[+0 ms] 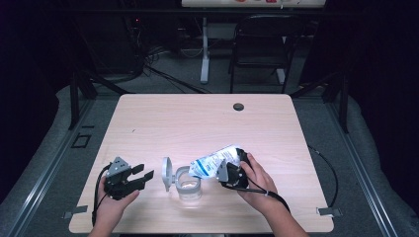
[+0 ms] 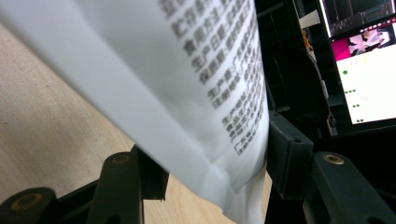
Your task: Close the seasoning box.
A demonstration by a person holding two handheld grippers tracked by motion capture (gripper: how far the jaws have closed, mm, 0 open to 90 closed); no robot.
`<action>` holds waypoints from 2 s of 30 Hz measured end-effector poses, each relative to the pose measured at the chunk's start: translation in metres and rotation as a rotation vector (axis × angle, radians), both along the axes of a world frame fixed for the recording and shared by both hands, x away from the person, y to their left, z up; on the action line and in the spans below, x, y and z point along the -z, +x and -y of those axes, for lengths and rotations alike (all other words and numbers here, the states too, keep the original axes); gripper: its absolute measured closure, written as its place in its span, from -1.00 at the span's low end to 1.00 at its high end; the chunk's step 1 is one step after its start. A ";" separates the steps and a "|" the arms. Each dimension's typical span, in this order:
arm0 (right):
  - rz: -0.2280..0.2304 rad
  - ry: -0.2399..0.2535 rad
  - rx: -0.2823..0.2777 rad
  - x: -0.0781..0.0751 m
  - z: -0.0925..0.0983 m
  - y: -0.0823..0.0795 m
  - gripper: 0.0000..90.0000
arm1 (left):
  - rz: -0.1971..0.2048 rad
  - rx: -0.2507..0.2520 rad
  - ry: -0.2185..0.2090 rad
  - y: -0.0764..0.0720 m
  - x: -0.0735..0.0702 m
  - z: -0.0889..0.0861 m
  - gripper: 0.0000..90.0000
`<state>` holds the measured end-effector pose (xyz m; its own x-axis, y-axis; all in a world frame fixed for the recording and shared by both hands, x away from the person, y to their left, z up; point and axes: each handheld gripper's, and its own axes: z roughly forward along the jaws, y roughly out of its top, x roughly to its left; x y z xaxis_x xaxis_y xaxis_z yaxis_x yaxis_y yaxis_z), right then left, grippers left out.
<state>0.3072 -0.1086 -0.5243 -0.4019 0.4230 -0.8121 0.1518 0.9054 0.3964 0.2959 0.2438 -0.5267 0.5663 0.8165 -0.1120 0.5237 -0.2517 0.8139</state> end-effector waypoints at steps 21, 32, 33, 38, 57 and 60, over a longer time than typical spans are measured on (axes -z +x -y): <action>0.041 -0.075 -0.008 -0.006 -0.003 -0.002 0.07 | -0.002 0.000 0.005 0.000 0.000 0.000 0.13; 0.059 -0.081 -0.031 -0.007 -0.005 -0.002 0.07 | 0.001 0.001 -0.001 0.000 0.000 0.000 0.13; 0.060 -0.081 -0.031 -0.007 -0.005 -0.002 0.07 | 0.001 0.001 -0.001 0.000 0.000 0.000 0.13; 0.065 -0.090 -0.034 -0.008 -0.005 -0.002 0.07 | 0.000 0.001 -0.001 0.000 0.000 0.000 0.13; 0.078 -0.113 -0.053 -0.009 -0.007 -0.001 0.08 | 0.008 -0.006 -0.003 0.000 0.000 0.000 0.13; 0.082 -0.118 -0.056 -0.010 -0.007 -0.001 0.08 | 0.008 -0.006 -0.003 0.000 0.000 0.000 0.13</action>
